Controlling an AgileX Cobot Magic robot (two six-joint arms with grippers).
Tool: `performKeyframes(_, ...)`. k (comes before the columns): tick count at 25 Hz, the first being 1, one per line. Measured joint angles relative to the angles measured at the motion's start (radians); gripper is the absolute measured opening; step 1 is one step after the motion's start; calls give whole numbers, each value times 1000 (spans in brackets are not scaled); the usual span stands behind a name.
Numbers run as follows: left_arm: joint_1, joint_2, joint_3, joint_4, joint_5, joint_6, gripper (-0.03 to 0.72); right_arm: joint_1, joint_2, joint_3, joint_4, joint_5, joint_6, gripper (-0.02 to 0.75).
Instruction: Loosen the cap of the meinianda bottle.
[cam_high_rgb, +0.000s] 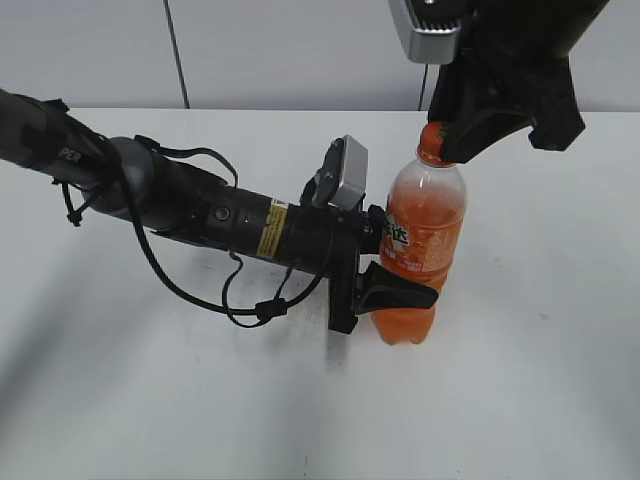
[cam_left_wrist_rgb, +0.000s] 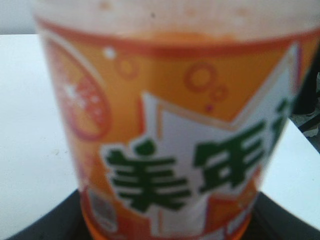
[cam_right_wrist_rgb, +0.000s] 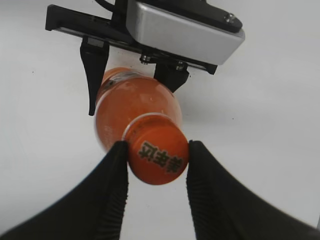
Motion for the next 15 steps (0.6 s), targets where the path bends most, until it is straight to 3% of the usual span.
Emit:
performKeyframes(4, 0, 0, 0, -1, 0, 0, 398, 0, -2, 0, 1, -1, 92, 294)
performKeyframes(10, 0, 0, 0, 1, -2, -3, 398, 0, -50, 0, 14, 0, 342, 515)
performKeyframes(12, 0, 0, 0, 1, -2, -3, 398, 0, -76, 0, 57, 1, 411, 543)
performKeyframes(15, 0, 0, 0, 1, -2, -3, 398, 0, -96, -1, 108, 1, 682, 556)
